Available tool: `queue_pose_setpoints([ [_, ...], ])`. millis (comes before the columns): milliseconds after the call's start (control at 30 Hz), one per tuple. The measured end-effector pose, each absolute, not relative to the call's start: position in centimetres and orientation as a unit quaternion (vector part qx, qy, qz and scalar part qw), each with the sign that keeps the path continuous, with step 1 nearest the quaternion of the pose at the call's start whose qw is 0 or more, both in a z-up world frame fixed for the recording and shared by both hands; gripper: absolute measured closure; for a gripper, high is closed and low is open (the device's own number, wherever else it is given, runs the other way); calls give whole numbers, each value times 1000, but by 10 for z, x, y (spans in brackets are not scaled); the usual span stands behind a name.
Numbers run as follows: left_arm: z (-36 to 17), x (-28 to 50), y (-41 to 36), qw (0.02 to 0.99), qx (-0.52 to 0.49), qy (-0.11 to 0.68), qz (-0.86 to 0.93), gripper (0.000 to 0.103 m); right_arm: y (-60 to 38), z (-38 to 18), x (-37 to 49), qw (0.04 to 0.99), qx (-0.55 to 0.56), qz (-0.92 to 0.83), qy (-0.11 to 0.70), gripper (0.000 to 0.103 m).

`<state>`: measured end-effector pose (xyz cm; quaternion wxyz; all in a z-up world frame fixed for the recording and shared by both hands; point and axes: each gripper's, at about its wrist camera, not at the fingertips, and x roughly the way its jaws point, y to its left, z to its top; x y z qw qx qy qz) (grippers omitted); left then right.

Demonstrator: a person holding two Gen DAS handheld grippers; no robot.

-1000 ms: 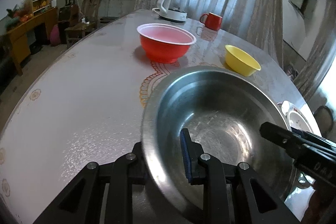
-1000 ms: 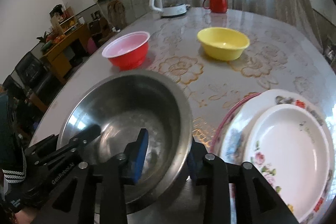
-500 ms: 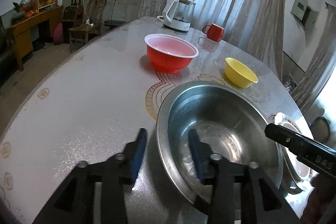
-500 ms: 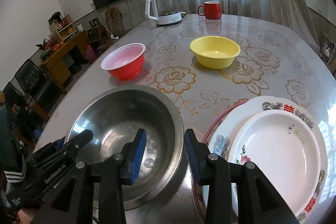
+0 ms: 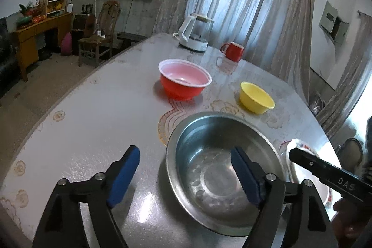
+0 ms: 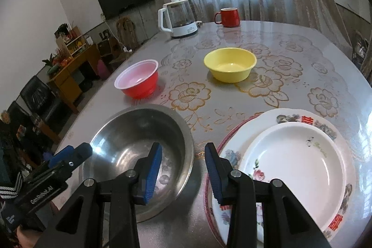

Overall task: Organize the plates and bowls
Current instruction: 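Move the right gripper to the yellow bowl and grasp its rim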

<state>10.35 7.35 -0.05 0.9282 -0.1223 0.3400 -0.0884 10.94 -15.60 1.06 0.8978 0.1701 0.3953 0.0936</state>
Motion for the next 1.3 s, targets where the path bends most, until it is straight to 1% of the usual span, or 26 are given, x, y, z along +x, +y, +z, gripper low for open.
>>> queue_pose_setpoints([
  [67, 5, 102, 73, 929, -124, 336, -88, 15, -161, 13, 108, 897, 174, 96, 394, 65],
  [500, 26, 110, 43, 928, -103, 336, -127, 9, -222, 23, 123, 898, 184, 64, 394, 65],
  [733, 34, 126, 20, 923, -88, 344, -146, 9, -266, 23, 164, 892, 201, 50, 402, 65],
  [800, 35, 131, 15, 922, -86, 348, -143, 7, -274, 21, 177, 888, 206, 49, 409, 65],
  [833, 35, 135, 11, 921, -81, 354, -141, 5, -278, 19, 186, 883, 212, 52, 415, 65],
  [1067, 34, 152, -9, 915, -69, 368, -152, 5, -302, -23, 246, 836, 276, 57, 470, 65],
  [1233, 34, 168, -15, 909, -73, 379, -157, 5, -312, -43, 280, 809, 334, 55, 480, 65],
  [1300, 35, 173, -16, 910, -72, 378, -157, 5, -311, -46, 289, 807, 341, 56, 480, 65],
])
